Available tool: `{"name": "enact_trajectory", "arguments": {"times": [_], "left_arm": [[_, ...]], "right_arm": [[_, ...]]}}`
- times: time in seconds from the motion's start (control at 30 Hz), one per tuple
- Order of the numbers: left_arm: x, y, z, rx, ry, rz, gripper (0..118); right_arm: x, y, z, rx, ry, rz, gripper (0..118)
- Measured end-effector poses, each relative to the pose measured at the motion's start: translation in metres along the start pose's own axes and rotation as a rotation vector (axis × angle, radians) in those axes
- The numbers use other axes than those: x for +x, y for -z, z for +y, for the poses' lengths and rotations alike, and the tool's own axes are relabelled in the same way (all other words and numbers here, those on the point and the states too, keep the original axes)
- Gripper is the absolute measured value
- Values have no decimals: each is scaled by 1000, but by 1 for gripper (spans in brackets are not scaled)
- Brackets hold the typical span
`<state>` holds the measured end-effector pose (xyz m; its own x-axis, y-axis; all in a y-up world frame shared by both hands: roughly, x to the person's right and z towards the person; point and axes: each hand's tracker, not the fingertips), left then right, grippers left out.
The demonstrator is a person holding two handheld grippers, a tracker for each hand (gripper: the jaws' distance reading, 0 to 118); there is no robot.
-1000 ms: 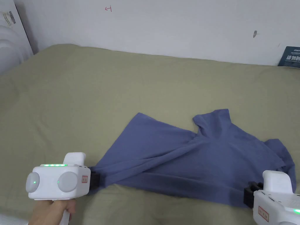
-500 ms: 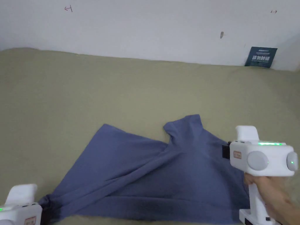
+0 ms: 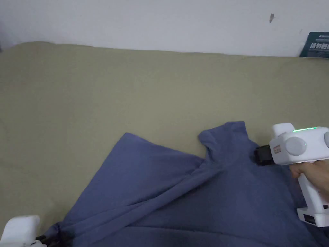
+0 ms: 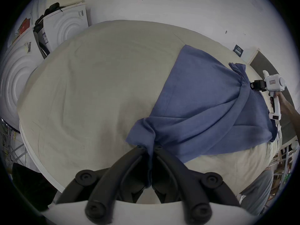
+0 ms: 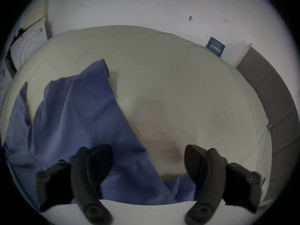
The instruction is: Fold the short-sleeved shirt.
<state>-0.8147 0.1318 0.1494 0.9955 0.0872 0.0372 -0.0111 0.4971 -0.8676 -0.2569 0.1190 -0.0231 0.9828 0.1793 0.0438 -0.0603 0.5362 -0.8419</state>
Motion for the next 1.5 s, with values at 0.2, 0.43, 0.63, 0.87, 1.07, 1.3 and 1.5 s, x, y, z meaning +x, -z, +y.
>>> {"name": "enact_trajectory", "arguments": {"times": [0.2, 0.43, 0.63, 0.87, 1.07, 1.3, 1.5], "left_arm": [[0, -7, 7, -8, 17, 5, 4], [8, -63, 32, 120, 41, -27, 4], [27, -117, 77, 248, 93, -61, 4], [59, -161, 140, 343, 141, -48, 4], [82, -191, 197, 368, 130, -66, 4], [109, -211, 257, 402, 98, -23, 4], [135, -214, 311, 467, 95, 27, 4]], "right_arm": [[-12, -42, -5, 86, -9, 75, 8], [8, -150, -3, 278, 7, 25, 8], [38, -253, -4, 453, 65, -29, 8], [79, -342, -12, 588, 128, -124, 8], [100, -385, 1, 650, 183, -175, 8], [116, -397, 54, 692, 201, -234, 8], [135, -396, 116, 725, 212, -265, 8]]}}
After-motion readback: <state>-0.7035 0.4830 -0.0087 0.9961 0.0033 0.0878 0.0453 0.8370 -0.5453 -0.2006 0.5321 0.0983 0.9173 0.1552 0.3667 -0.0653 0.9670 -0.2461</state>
